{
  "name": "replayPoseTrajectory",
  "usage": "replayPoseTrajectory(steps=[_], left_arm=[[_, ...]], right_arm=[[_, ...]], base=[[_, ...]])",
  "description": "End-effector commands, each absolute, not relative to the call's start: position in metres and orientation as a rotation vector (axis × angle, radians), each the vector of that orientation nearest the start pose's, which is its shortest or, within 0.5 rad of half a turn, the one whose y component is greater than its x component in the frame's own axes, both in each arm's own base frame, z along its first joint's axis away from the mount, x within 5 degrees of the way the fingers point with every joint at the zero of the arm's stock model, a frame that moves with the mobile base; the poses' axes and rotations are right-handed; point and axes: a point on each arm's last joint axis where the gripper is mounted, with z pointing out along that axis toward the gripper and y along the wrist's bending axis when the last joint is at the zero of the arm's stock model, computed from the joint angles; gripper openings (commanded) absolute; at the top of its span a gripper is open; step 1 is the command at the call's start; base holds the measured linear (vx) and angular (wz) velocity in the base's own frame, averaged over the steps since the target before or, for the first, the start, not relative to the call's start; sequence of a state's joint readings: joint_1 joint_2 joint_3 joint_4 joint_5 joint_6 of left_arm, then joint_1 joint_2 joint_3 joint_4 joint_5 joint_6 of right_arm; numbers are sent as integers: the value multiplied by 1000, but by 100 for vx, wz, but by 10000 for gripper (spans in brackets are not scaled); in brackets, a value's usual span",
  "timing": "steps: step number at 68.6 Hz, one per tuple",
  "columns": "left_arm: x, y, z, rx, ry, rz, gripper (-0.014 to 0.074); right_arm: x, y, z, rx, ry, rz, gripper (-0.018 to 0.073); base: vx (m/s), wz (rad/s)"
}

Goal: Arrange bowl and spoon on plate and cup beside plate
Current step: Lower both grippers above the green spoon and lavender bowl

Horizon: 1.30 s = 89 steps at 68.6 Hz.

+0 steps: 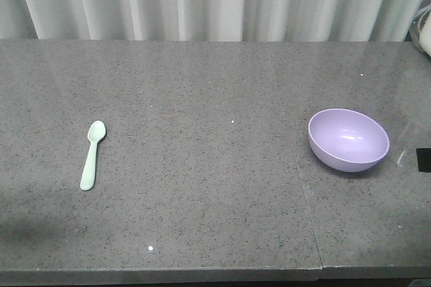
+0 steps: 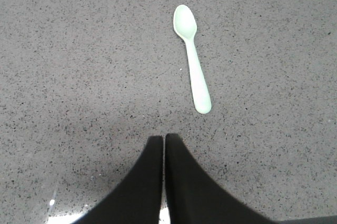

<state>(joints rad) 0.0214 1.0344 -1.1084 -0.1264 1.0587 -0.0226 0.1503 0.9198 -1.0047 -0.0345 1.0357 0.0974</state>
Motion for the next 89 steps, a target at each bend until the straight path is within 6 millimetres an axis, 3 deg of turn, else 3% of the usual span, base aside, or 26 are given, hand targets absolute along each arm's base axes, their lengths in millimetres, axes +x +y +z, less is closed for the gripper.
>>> replayPoseTrajectory(steps=[1, 21, 33, 41, 53, 60, 67, 89], left_arm=[[189, -8, 393, -72, 2368, -186, -6], [189, -8, 394, -73, 2363, -185, -1], [189, -8, 394, -70, 2363, -183, 62], [189, -8, 393, -70, 2363, -182, 167], [189, -8, 393, -70, 2363, -182, 432], [189, -8, 393, -70, 2363, -182, 561], [189, -8, 393, -70, 2363, -182, 633], [193, -10, 393, -115, 2366, -234, 596]], right_arm=[[162, 20, 379, -68, 2356, 65, -11], [161, 20, 378, -70, 2377, 62, 10], [160, 20, 377, -74, 2392, 54, 111], [160, 20, 377, -74, 2396, 54, 228], [160, 20, 377, -74, 2396, 54, 428], [160, 20, 377, -74, 2396, 53, 497], [160, 20, 377, -74, 2396, 53, 519], [160, 20, 377, -74, 2396, 53, 517]], base=[[0, 0], [0, 0], [0, 0], [0, 0], [0, 0], [0, 0], [0, 0], [0, 0]])
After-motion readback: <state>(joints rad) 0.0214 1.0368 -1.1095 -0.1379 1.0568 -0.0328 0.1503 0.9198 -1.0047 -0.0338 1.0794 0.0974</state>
